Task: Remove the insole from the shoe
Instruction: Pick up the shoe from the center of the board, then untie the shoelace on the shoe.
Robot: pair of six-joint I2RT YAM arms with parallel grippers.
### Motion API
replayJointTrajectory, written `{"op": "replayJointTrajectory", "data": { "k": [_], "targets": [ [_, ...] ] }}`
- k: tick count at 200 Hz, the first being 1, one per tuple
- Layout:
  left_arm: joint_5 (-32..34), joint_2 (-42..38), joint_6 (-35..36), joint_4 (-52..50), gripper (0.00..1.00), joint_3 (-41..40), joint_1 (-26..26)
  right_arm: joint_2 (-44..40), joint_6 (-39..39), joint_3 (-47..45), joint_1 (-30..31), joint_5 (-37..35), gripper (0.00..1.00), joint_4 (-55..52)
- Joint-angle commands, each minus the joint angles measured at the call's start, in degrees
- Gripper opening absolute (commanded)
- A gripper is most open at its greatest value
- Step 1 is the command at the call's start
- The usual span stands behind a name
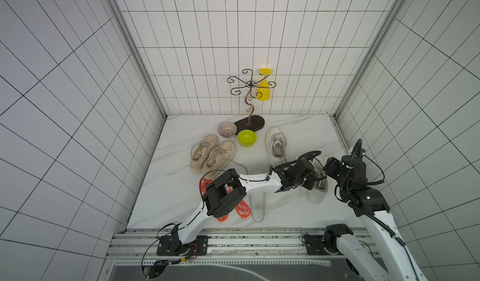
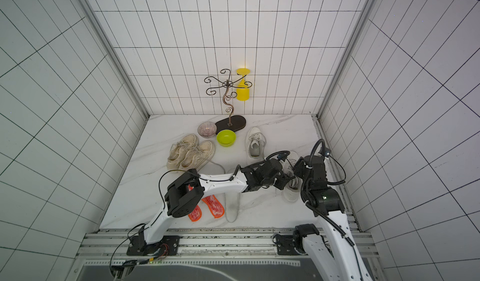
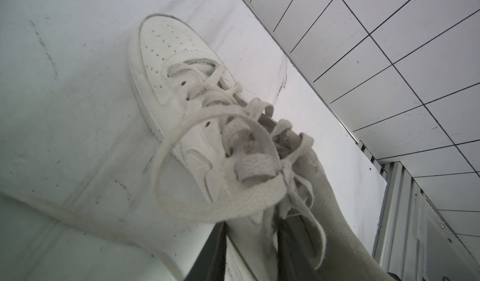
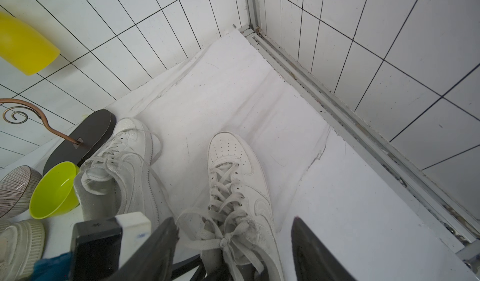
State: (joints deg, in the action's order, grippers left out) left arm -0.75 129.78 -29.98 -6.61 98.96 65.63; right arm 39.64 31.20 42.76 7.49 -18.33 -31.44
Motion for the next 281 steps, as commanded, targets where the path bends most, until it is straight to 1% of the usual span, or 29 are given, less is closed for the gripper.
{"op": "replayJointTrajectory", "data": {
  "k": [1, 29, 49, 60, 83, 96, 112, 114, 117, 123, 138, 150, 165, 193, 206, 247, 281],
  "targets": [
    [6.4, 2.4, 1.7, -2.5, 0.28, 1.3, -0.3, 0.5, 0.6, -0.8, -0.5, 0.9, 0.7, -0.4],
    [11.5, 0.2, 3.6, -1.7, 0.11, -0.3, -0.4, 0.7, 1.2, -1.9, -0.5, 2.9, 0.7, -0.6],
    [14.5, -3.4, 4.0, -0.9, 0.0, -3.1, -0.9, 0.7, 1.4, -2.7, -0.4, 5.6, 0.69, 0.1],
    [15.7, -6.1, 4.3, 0.3, 0.0, -5.7, -1.5, 0.9, 1.1, -3.1, -0.5, 7.9, 0.68, 0.7],
    [16.6, -12.1, 4.6, 3.3, 0.0, -12.2, -2.9, 1.9, -0.3, -4.1, -0.4, 15.0, 0.65, 2.4],
    [16.5, -15.4, 4.7, 4.5, 0.0, -16.1, -4.0, 3.0, -0.9, -4.9, -0.3, 19.5, 0.61, 3.0],
    [16.5, -18.9, 5.1, 5.3, 0.0, -20.0, -5.2, 5.5, -0.3, -4.7, 0.9, 22.1, 0.57, 1.5],
    [16.5, -19.2, 5.1, 5.5, 0.0, -20.4, -5.3, 6.0, -0.3, -4.6, 1.2, 22.4, 0.55, 1.4],
    [16.5, -19.7, 5.2, 5.7, 0.0, -21.1, -5.5, 6.6, -0.3, -4.3, 1.9, 22.6, 0.52, 1.1],
    [16.2, -20.6, 5.3, 6.1, 0.0, -22.3, -5.9, 7.6, 0.2, -3.7, 3.7, 22.1, 0.51, 0.2],
    [14.5, -22.1, 5.1, 6.5, 0.0, -24.7, -6.9, 9.0, 1.4, -3.0, 9.3, 19.6, 0.49, 0.0],
    [12.0, -22.6, 4.7, 6.4, 0.0, -26.0, -7.8, 9.7, 2.3, -3.6, 11.5, 19.3, 0.48, 0.5],
    [10.1, -23.1, 4.3, 6.3, 0.0, -27.3, -8.5, 10.5, 3.0, -5.3, 12.0, 21.4, 0.45, 2.3],
    [7.1, -24.4, 3.2, 10.1, 0.0, -31.0, -9.1, 10.8, 4.4, -9.6, 13.4, 30.3, 0.37, 11.0],
    [5.6, -24.6, 2.6, 11.8, 0.0, -32.1, -9.1, 12.0, 5.1, -10.2, 14.3, 32.7, 0.35, 13.5],
    [3.6, -25.4, 1.1, 14.7, 0.0, -33.9, -9.0, 16.2, 5.4, -9.2, 17.8, 33.4, 0.31, 18.0],
    [3.9, -26.1, 1.0, 14.8, 0.0, -34.5, -8.8, 19.4, 5.3, -8.9, 18.3, 32.5, 0.29, 18.6]
  ]
}}
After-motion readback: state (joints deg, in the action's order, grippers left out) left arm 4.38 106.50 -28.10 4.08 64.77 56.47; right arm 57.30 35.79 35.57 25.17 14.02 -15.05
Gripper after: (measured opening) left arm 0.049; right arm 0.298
